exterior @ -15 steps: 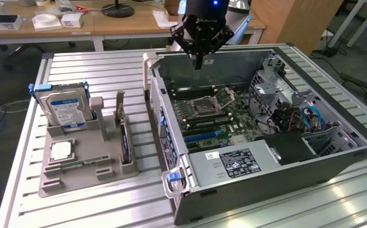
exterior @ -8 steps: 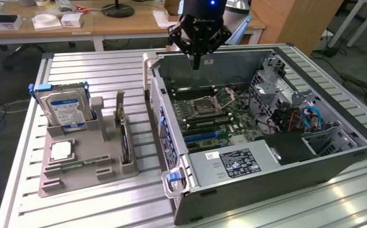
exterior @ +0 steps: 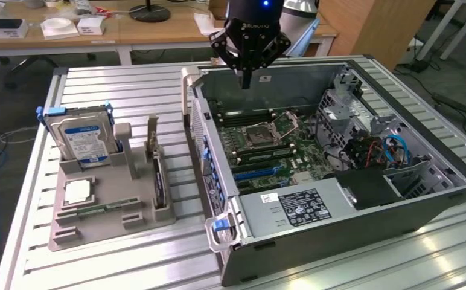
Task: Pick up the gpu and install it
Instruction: 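Reach for the gpu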
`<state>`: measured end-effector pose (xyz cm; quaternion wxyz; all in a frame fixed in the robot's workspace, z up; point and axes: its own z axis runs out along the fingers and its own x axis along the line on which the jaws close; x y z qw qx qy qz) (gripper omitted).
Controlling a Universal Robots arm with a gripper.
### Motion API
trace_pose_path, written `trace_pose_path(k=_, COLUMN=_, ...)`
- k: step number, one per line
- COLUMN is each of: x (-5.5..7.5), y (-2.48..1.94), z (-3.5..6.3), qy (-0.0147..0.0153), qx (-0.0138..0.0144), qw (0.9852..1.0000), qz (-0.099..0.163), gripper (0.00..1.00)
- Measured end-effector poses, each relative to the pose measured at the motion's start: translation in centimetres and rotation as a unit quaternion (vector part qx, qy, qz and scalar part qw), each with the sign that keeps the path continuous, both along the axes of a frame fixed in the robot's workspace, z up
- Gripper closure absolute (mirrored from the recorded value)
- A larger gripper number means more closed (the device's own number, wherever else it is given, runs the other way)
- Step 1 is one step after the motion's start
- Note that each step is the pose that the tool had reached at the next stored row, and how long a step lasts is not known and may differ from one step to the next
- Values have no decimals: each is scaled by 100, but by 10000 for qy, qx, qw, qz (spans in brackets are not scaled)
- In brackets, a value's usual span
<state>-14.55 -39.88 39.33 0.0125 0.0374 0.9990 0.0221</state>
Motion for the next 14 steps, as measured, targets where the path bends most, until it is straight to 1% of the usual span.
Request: trace_pose_path(k=14, x=-93, y=0, z=0, qy=0, qx=0, qw=10000, qz=0, gripper=90)
